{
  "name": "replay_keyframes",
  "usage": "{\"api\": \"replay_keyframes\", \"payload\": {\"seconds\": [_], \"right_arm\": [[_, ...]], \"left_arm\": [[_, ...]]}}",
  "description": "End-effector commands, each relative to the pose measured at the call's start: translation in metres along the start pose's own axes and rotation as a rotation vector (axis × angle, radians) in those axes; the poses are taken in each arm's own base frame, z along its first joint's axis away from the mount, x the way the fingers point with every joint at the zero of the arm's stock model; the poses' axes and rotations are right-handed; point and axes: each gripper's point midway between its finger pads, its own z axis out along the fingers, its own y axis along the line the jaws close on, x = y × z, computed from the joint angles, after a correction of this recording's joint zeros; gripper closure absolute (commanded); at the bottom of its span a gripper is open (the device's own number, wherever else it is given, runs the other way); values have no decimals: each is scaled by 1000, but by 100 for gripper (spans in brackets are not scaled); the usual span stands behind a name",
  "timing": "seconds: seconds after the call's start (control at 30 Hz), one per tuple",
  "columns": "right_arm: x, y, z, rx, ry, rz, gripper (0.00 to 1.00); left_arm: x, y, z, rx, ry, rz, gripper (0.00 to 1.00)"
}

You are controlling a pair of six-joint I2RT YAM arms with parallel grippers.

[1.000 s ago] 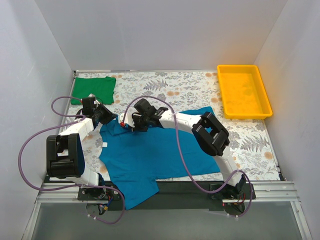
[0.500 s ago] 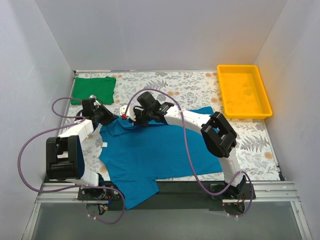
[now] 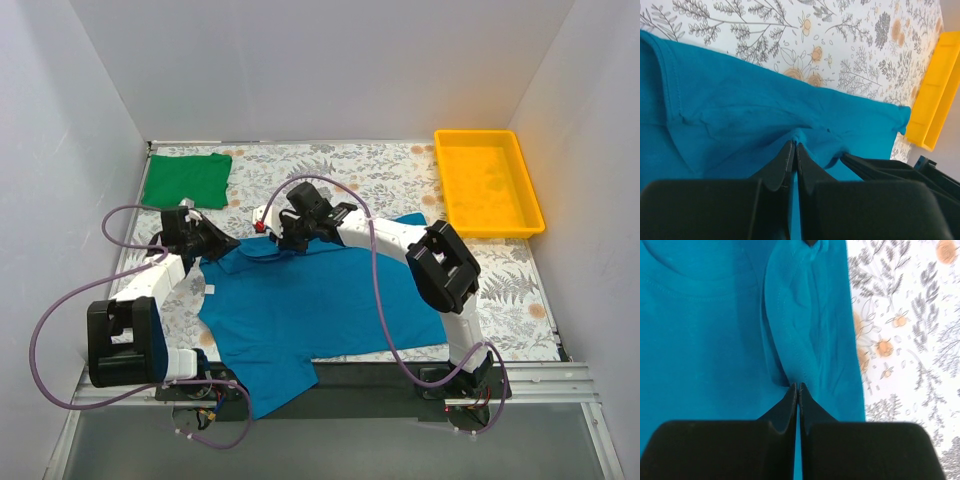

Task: Fold and stack the t-shirts
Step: Fold the tshirt

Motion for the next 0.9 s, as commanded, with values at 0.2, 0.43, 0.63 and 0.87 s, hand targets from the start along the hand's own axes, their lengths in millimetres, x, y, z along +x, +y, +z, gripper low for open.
{"api": "replay_keyframes", "payload": {"seconds": [0.2, 0.43, 0.63, 0.87], "right_arm": [[-9, 0, -22, -2, -57, 12, 99], [5, 3, -26, -14, -52, 24, 99], [12, 12, -24, -48, -55, 11, 99], [21, 18, -22, -65, -48, 13, 99]], "left_arm": [[33, 3, -17, 18, 84, -40, 100], [55, 10, -18, -9, 129, -49, 100], [76, 8, -15, -14, 183, -30, 100], [94, 15, -17, -42, 213, -27, 100]]}}
